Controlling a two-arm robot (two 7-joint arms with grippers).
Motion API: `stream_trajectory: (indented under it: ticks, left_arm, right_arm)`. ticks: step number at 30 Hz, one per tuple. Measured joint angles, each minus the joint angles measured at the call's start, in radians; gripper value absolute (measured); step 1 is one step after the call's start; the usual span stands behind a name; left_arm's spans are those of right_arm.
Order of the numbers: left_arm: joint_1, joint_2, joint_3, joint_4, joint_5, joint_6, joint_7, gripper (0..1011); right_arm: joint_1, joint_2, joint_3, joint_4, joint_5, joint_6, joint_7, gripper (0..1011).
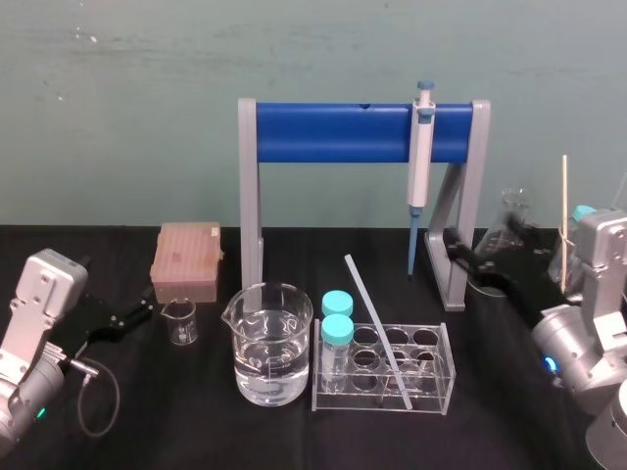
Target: Pick up the stirring rod with one hand, then place it down.
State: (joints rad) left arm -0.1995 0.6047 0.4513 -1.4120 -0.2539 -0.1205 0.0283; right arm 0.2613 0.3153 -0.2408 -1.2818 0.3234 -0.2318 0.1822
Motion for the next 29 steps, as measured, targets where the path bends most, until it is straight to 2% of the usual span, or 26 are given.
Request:
stream_trajectory:
  ticks: [1,4,8,13,29]
  left_arm:
    - [0.0,0.0,0.0,0.0,0.0,0.0,0.0,1000]
    - [0.0,0.0,0.0,0.0,0.0,0.0,0.0,1000]
    - [0.0,0.0,0.0,0.0,0.0,0.0,0.0,1000]
    - [0.0,0.0,0.0,0.0,0.0,0.0,0.0,1000]
    - [0.0,0.0,0.0,0.0,0.0,0.0,0.0,1000]
  right_arm:
    - [-0.006,-0.006,0.016,-0.001,-0.025,0.022,-0.059,1002]
    - [-0.019,-0.018,0.042,-0.001,-0.065,0.067,-0.155,1002]
    - [-0.028,-0.029,0.06,0.002,-0.085,0.107,-0.203,1002]
    - [-0.031,-0.039,0.068,0.003,-0.095,0.124,-0.21,1002]
    - [-0.03,-0.037,0.066,0.004,-0.094,0.122,-0.21,1002]
